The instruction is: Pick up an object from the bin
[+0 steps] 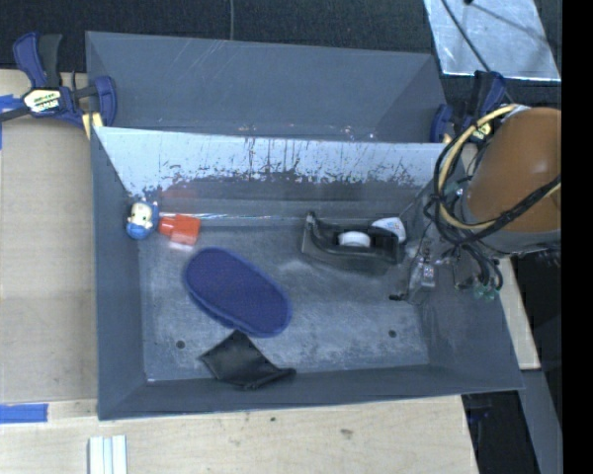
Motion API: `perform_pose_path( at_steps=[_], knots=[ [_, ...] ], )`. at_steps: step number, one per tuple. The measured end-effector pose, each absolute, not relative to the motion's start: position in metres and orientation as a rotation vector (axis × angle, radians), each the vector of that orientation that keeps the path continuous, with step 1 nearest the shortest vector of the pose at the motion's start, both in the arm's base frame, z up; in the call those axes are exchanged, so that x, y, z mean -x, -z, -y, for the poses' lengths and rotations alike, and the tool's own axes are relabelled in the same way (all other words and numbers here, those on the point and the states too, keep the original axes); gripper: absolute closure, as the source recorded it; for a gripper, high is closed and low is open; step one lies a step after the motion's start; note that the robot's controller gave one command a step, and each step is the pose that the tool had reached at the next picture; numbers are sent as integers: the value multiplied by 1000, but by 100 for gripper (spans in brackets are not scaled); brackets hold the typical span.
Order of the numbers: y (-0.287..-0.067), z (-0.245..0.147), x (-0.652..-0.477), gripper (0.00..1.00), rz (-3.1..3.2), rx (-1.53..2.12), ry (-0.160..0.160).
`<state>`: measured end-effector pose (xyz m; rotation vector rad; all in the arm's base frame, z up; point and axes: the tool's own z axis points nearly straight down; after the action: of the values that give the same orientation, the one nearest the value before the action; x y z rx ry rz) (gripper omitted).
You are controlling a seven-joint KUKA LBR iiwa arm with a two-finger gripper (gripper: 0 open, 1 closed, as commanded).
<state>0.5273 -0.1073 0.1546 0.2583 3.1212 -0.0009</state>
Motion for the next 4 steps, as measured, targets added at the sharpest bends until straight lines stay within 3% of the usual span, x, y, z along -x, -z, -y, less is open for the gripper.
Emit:
perform_pose_path(
  at_steps=[1, 2, 3, 4],
  knots=[
    [-145, 51, -592, 100, -3131, -107, -3],
    [-212, -23, -595, 100, -3128, -116, -7],
    [-150, -21, -590, 100, -3143, -50, 0],
    [-154, -21, -590, 0, -3139, -51, 0]
  ],
)
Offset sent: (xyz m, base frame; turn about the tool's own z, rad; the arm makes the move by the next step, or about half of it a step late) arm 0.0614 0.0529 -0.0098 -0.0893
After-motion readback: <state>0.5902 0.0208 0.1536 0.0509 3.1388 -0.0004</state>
